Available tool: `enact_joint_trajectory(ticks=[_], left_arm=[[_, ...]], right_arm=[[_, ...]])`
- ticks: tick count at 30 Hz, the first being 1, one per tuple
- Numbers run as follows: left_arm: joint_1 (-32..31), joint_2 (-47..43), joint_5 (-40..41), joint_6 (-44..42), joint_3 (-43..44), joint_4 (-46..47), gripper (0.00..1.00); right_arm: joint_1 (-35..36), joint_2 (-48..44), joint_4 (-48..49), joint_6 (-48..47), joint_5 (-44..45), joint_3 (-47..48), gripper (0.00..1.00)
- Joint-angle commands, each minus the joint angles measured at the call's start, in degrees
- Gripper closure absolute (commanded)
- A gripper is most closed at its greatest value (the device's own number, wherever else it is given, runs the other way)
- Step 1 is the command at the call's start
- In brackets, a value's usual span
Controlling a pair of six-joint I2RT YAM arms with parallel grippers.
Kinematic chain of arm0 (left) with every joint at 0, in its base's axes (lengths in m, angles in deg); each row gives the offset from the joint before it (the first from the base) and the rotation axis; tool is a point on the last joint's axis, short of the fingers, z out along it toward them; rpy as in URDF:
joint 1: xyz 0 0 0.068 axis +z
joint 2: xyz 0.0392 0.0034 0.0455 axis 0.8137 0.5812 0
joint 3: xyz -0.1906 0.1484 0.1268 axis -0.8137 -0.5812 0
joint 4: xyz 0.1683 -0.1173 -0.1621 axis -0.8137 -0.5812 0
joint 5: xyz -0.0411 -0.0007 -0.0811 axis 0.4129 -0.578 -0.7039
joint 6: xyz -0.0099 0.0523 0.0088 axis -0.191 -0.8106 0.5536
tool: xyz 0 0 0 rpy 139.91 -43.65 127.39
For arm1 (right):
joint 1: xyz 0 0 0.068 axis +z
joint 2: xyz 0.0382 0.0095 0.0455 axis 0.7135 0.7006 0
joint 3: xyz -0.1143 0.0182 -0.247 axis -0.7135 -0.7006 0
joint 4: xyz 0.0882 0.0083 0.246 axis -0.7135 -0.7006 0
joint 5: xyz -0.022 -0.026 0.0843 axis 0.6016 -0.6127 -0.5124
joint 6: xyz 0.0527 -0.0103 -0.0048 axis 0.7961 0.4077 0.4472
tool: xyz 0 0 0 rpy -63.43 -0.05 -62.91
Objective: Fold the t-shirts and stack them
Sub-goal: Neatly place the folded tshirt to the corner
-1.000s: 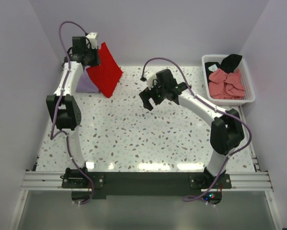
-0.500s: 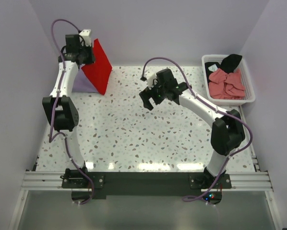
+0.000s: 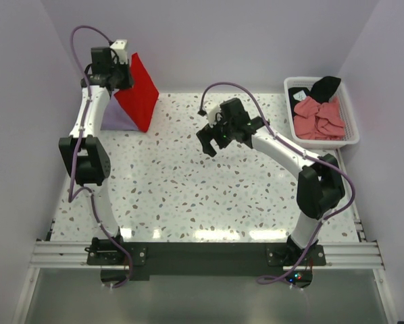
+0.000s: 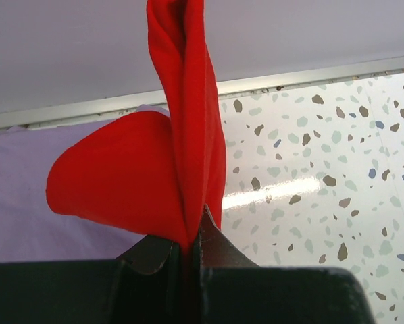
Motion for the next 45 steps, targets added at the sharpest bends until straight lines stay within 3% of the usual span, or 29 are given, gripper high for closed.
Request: enact_joint_trajectory(ticks=[1,14,26,36,37,38,39,40,42,43,45], left_arm=[[1.4,-4.05,-0.85,0.06,2.68,3.45,1.0],[6.85,2.18,-4.63,-1.25,5.66,4.07,1.0],[14.67,12.47,-14.11,-5.73,8.83,5.12,1.0],[17.4,16.61,-13.16,-13.21,8.4,11.08,1.0],[17.66,16.7,-12.37,-13.73,7.7,11.79,0.98],[17.67,16.78,-11.76,-14.43,7.34,12.41,0.88],[17.67,16.87,-10.7,-14.53,6.99,14.07,0.62],[18.1,16.96,-8.34,-14.35,6.46,15.04,0.51],[18.54,16.87,-7.71,-14.0,6.81,15.75,0.37],[18.98,16.61,-6.66,-14.09,7.94,15.58,0.25],[19.42,15.04,-5.78,-14.35,8.3,15.14,0.16]], right_arm=[[0.05,-2.48,0.16,-0.91,-0.25,-0.09,0.01],[0.14,-1.08,-0.19,-0.47,-0.43,0.61,0.01],[0.14,2.0,-1.6,-0.99,-0.17,2.72,0.01],[0.14,3.23,-2.48,-1.26,-0.34,3.77,0.01],[0.14,3.32,-2.65,-1.34,-0.34,3.86,0.01],[0.14,3.23,-2.83,-1.35,-0.34,3.86,0.01],[0.14,3.14,-2.83,-1.43,-0.43,3.77,0.01],[0.14,3.23,-3.44,-1.69,-0.34,3.86,0.01],[0.05,2.79,-3.89,-2.05,0.01,3.86,0.01],[0.05,2.7,-4.24,-2.14,0.18,3.86,0.01],[0.05,2.35,-4.41,-1.96,0.18,3.86,0.01]])
